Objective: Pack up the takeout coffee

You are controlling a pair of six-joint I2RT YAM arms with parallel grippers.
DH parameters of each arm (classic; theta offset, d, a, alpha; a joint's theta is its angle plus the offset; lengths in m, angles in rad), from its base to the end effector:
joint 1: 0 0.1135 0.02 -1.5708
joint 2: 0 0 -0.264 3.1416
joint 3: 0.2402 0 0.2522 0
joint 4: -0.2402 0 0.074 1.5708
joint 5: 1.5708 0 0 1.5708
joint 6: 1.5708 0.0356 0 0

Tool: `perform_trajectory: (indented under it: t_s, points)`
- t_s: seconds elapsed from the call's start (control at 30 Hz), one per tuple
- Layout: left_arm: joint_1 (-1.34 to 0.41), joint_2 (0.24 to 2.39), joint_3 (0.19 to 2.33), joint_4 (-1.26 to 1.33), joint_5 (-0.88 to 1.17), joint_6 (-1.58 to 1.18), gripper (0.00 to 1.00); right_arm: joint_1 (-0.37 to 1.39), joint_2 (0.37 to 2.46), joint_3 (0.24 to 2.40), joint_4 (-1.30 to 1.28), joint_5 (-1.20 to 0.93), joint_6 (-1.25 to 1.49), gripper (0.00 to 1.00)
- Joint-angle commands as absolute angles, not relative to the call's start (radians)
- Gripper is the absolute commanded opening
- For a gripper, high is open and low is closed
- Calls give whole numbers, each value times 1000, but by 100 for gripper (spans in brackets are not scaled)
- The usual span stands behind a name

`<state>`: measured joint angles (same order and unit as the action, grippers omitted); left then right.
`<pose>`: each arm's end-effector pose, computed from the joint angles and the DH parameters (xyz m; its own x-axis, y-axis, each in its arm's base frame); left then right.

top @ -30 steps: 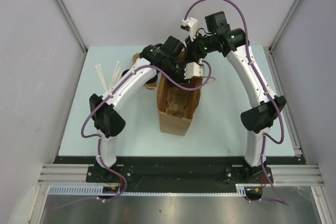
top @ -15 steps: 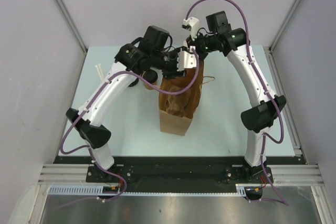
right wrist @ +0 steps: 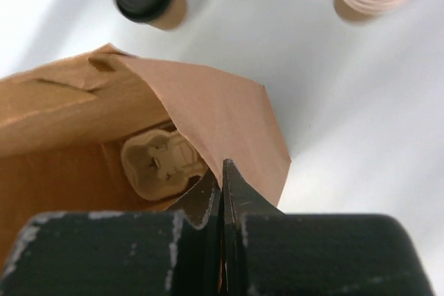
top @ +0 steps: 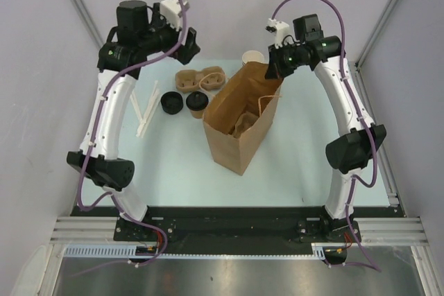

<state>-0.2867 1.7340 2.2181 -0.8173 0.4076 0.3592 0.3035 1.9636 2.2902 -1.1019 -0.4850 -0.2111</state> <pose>0.3342 -0.1132 0.5062 -0.0761 0.3589 -0.9303 0.6897 0.6927 0.2108 0.3855 0.1381 0.4190 -0.5311 -0.3606 -0.7667 -0.7092 0.6844 0.1694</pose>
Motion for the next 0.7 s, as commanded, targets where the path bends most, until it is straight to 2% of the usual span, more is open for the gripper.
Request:
perform_trajectory:
  t_s: [0.0, 0.1, 0.23, 0.37, 0.5, 0.6, 0.67]
  points:
    - [-197, 1709, 2139, -760, 350, 92, 99, 276, 1873, 2223, -1105, -427, -112, 0]
    - [-156, 1654, 1981, -652, 312, 43, 99, 272, 1830, 2160, -1101, -397, -72, 0]
    - [-158, 1716, 1944, -692, 198, 15, 100, 265, 1776, 2079, -1098, -385, -54, 0]
    - [-156, 1727, 1818, -637, 179, 6, 100, 255, 1729, 2039, -1104, -380, -49, 9]
    - [-164, 1822, 1876, -736, 215, 21, 100, 239, 1689, 2005, -1117, -373, -51, 16]
    - [-199, 1882, 1908, -759, 134, 66, 99, 219, 1661, 1977, -1127, -374, -52, 18]
    - [-222, 1905, 1913, -762, 127, 87, 100, 204, 1651, 1967, -1137, -379, -52, 24]
